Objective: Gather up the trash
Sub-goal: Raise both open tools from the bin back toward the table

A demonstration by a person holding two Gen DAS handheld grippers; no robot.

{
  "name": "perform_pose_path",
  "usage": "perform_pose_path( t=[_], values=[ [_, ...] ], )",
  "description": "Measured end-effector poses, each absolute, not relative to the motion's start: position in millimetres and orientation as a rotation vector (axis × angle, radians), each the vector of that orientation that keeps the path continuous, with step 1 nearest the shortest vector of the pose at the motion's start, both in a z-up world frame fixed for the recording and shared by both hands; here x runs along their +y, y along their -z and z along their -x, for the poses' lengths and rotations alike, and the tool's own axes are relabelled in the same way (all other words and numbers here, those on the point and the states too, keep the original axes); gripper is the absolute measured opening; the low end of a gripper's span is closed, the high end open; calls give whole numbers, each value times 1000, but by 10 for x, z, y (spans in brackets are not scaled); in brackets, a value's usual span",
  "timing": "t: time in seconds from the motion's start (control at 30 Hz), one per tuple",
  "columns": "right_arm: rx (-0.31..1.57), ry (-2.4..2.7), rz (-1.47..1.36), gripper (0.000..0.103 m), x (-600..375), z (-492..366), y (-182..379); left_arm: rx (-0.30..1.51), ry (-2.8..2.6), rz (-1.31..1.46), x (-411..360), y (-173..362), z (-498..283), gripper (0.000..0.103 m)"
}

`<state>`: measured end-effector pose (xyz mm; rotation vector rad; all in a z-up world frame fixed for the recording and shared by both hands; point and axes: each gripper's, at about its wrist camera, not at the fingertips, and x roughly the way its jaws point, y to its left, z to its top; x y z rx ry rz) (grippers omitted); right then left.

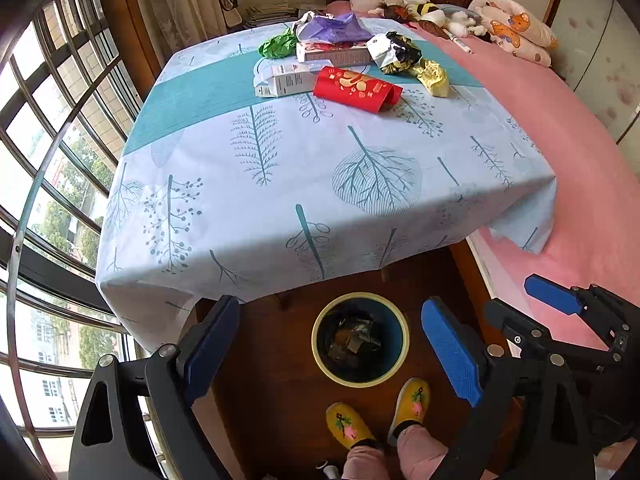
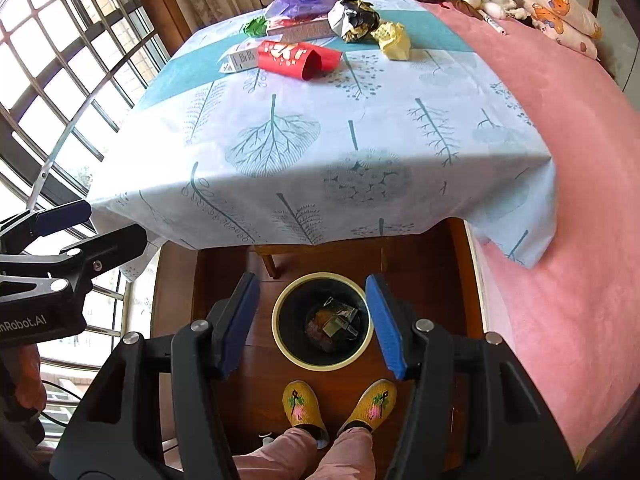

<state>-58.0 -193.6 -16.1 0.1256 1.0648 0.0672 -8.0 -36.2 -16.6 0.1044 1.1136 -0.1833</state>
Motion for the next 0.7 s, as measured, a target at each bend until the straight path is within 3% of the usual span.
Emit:
perform_pose_path(
  t=[0.4, 0.7],
  values=[
    [924, -14, -101, 52, -2056, 444, -613, 996, 202, -78, -269, -579, -155, 93],
    [888, -1, -55, 52, -2250, -56, -855, 1017, 215, -22, -297, -696, -630, 93]
  ],
)
